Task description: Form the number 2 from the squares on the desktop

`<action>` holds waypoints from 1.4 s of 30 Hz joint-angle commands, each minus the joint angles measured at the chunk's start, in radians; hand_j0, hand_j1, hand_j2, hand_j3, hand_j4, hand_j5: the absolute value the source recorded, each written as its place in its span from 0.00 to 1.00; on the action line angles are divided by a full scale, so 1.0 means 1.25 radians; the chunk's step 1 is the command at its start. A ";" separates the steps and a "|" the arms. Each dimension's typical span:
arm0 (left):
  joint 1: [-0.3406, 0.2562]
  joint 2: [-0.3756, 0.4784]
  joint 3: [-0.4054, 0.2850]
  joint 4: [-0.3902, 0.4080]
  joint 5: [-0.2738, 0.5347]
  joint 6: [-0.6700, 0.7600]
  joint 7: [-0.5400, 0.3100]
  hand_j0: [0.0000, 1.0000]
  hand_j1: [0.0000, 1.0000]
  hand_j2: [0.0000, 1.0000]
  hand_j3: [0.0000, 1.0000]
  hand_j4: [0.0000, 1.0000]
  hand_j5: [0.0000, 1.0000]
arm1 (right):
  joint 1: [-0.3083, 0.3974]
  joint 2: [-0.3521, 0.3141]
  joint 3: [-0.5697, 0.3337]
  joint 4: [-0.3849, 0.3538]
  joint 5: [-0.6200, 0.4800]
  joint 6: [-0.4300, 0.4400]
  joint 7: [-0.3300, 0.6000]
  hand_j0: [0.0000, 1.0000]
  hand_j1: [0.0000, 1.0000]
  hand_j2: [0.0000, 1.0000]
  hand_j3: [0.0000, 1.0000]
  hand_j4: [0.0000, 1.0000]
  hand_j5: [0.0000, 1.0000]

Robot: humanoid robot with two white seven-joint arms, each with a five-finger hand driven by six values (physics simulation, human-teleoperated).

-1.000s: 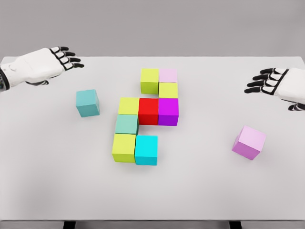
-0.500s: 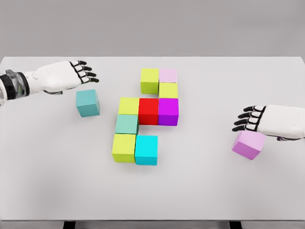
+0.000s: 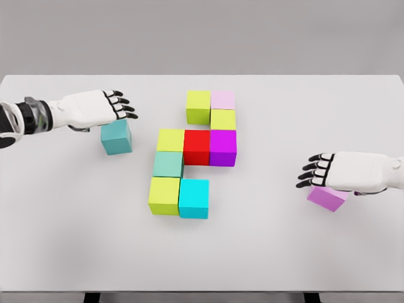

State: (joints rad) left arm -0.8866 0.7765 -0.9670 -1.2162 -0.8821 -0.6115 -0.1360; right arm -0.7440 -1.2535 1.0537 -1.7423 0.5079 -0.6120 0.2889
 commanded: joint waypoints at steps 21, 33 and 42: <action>-0.002 -0.016 -0.024 0.012 0.012 0.000 -0.013 1.00 1.00 1.00 1.00 1.00 1.00 | 0.002 0.054 0.009 0.086 0.033 0.001 0.035 0.75 0.75 0.75 0.75 0.75 0.75; -0.002 0.005 -0.013 -0.009 0.016 0.000 -0.013 1.00 1.00 1.00 1.00 1.00 1.00 | 0.001 0.025 -0.039 0.018 0.024 0.001 0.035 0.63 0.63 0.63 0.63 0.63 0.63; 0.001 0.011 -0.019 -0.022 0.036 0.000 -0.013 1.00 1.00 1.00 1.00 1.00 1.00 | -0.001 0.050 -0.066 -0.020 0.006 0.001 0.034 0.57 0.57 0.57 0.57 0.57 0.57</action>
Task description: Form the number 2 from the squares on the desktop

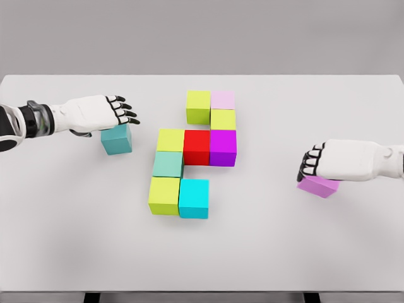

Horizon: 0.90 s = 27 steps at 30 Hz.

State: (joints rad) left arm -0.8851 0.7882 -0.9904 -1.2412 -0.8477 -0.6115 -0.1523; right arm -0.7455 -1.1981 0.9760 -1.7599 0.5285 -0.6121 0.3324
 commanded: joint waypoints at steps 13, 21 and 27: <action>0.005 0.000 -0.013 -0.028 0.008 0.001 0.000 1.00 1.00 1.00 1.00 1.00 1.00 | -0.006 0.144 0.001 -0.007 -0.031 0.001 0.000 0.57 0.57 0.57 0.57 0.57 0.57; 0.013 0.000 -0.014 -0.028 0.008 0.001 0.000 1.00 1.00 1.00 1.00 1.00 1.00 | -0.004 0.205 0.011 -0.007 -0.031 0.001 0.004 0.57 0.57 0.57 0.57 0.57 0.57; 0.017 0.000 -0.016 -0.029 0.001 0.001 0.000 0.92 0.92 0.92 0.92 0.92 0.92 | -0.001 0.228 0.039 -0.007 -0.031 0.001 0.026 0.57 0.57 0.57 0.57 0.57 0.57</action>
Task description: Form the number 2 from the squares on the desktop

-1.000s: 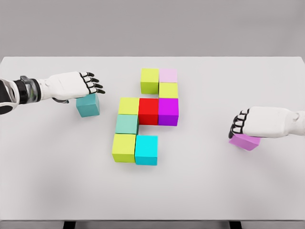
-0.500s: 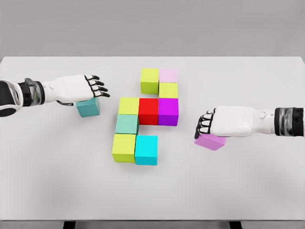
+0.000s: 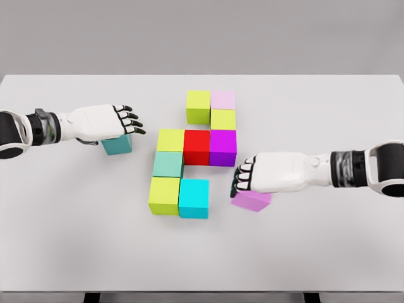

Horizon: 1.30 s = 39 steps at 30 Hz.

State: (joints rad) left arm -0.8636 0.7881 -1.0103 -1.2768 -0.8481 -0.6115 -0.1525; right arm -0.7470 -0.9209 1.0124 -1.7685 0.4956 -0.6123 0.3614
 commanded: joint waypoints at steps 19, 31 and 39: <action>-0.015 -0.001 0.023 0.031 0.005 0.001 -0.047 0.60 0.60 0.60 0.60 0.60 0.60 | 0.002 0.004 0.006 0.000 -0.003 0.001 0.015 1.00 1.00 1.00 1.00 1.00 1.00; -0.104 -0.109 0.022 0.202 -0.003 0.001 -0.047 0.61 0.61 0.61 0.61 0.61 0.61 | 0.000 -0.215 -0.093 0.007 -0.135 0.001 0.009 1.00 1.00 1.00 1.00 1.00 1.00; -0.150 -0.196 0.020 0.270 -0.005 0.001 -0.065 0.61 0.61 0.61 0.61 0.61 0.61 | -0.061 -0.241 0.118 0.004 -0.043 0.001 0.012 1.00 1.00 1.00 1.00 1.00 1.00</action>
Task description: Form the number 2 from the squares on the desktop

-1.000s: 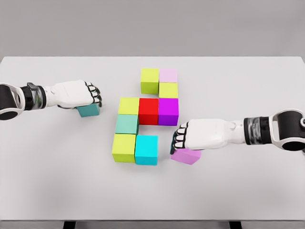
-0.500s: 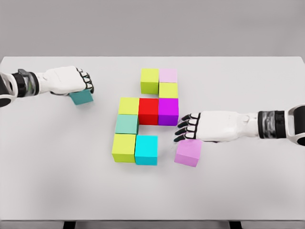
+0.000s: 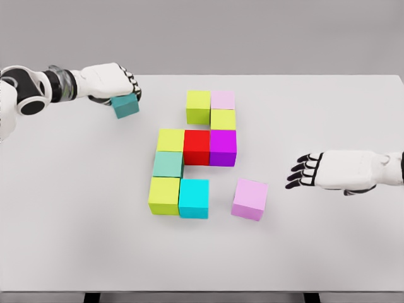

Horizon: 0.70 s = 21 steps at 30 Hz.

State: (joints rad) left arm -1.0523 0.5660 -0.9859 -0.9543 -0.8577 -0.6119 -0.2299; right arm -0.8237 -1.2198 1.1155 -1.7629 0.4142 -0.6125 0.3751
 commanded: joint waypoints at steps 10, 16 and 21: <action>-0.016 -0.056 0.001 0.022 0.003 0.001 -0.008 0.61 0.61 0.61 0.61 0.61 0.61 | 0.000 0.030 0.044 -0.003 0.023 0.001 0.003 1.00 1.00 1.00 1.00 1.00 1.00; -0.029 -0.086 0.002 0.043 0.004 0.001 -0.017 0.61 0.61 0.61 0.61 0.61 0.61 | 0.000 0.059 0.043 -0.002 0.028 0.001 0.004 1.00 1.00 1.00 1.00 1.00 1.00; -0.031 -0.102 0.000 0.042 0.003 0.001 -0.019 0.62 0.62 0.62 0.62 0.62 0.62 | 0.000 0.085 0.043 -0.002 0.042 0.001 0.006 1.00 1.00 1.00 1.00 1.00 1.00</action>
State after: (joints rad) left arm -1.0907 0.4468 -0.9874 -0.9025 -0.8578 -0.6121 -0.2528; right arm -0.8237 -1.1293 1.1696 -1.7655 0.4639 -0.6123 0.3813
